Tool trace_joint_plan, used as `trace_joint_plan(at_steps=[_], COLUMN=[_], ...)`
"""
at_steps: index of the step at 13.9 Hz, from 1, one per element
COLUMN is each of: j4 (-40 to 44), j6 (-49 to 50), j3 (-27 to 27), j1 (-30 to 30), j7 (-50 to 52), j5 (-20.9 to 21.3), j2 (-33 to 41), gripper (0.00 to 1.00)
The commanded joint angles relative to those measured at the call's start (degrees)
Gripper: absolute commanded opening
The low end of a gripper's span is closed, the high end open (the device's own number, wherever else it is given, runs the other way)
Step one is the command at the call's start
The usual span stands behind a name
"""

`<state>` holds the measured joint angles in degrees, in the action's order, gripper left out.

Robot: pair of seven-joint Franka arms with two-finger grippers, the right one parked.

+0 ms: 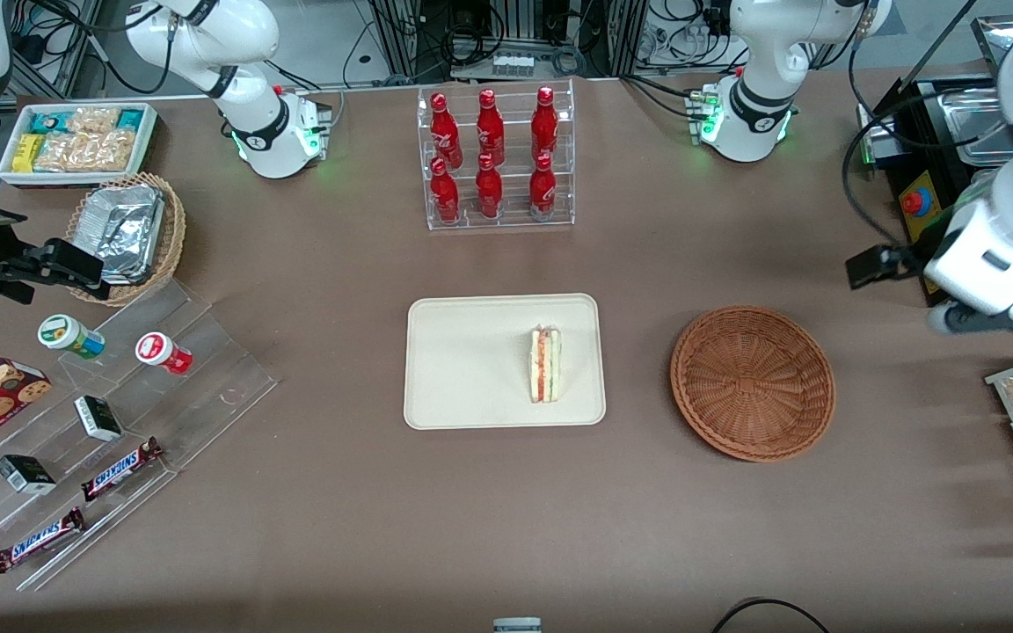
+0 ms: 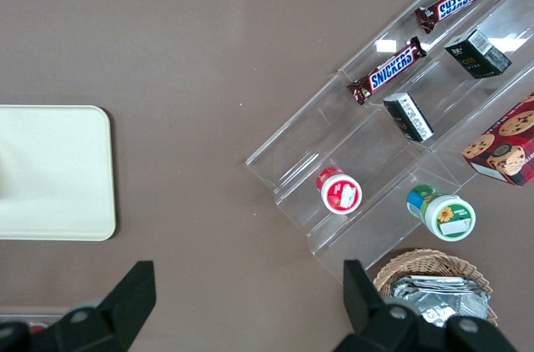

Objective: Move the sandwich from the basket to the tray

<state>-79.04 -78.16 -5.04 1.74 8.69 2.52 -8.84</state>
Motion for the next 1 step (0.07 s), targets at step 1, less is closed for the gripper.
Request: trace_joint_plan(at_steps=[1], j4=[-1.99], j6=[1.60], j3=[-4.62], j1=[-5.33], j7=[-1.74], j5=[-0.68], j2=[3.04], gripper=[1.00])
